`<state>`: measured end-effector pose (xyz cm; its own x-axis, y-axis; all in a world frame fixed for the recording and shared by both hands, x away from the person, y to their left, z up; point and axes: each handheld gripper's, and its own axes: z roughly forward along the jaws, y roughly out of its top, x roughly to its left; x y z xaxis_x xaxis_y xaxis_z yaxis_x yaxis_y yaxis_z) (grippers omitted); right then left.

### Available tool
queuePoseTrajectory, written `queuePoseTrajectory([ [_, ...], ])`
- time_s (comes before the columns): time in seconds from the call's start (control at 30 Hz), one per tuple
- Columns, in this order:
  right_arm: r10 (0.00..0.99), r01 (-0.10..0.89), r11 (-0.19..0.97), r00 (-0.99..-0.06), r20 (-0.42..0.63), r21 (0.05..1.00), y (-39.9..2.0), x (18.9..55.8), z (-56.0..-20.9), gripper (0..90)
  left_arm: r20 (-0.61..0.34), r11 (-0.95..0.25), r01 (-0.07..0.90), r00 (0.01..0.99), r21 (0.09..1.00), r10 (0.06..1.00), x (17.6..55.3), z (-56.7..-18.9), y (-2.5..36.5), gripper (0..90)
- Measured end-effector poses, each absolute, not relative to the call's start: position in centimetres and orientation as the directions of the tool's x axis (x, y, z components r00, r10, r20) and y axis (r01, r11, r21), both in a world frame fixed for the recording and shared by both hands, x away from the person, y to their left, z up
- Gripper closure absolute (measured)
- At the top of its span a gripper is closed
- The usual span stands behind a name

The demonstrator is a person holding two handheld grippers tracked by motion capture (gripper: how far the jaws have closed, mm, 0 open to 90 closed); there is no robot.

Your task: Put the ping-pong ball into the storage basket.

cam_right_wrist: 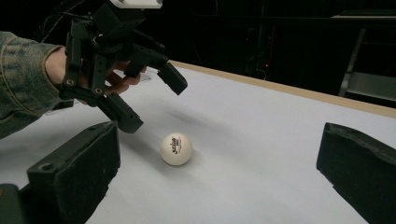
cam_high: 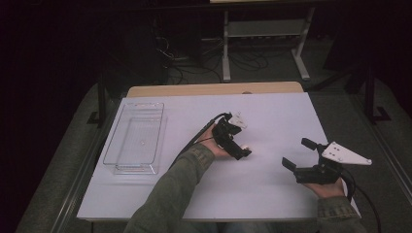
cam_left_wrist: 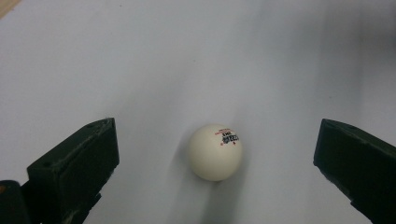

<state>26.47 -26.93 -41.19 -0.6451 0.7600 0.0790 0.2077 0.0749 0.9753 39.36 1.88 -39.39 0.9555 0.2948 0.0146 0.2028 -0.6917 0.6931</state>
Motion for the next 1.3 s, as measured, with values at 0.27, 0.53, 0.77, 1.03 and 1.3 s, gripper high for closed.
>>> queuePoseTrajectory([
  [0.27,0.759,0.209,0.075,-0.646,0.079,0.975,-26.9,26.5,-41.2,0.0,0.013,-0.701,0.210,0.955,0.681,0.298,39.6,-40.0,1.5,0.0],
  [0.53,0.758,0.208,0.076,-0.647,0.079,0.975,-26.9,26.5,-41.2,0.0,0.019,-0.723,0.213,0.954,0.657,0.299,40.0,-40.8,1.3,0.1],
  [0.77,0.758,0.208,0.076,-0.647,0.079,0.975,-26.9,26.5,-41.2,0.0,0.016,-0.733,0.222,0.953,0.643,0.302,40.2,-41.4,1.1,1.2],
  [1.03,0.757,0.209,0.076,-0.648,0.080,0.975,-26.9,26.5,-41.2,0.0,0.010,-0.743,0.222,0.956,0.631,0.293,40.2,-42.0,0.7,4.1],
  [1.3,0.757,0.208,0.075,-0.648,0.080,0.975,-26.9,26.5,-41.2,0.0,0.008,-0.754,0.222,0.957,0.619,0.289,40.2,-42.4,0.6,8.2],
])
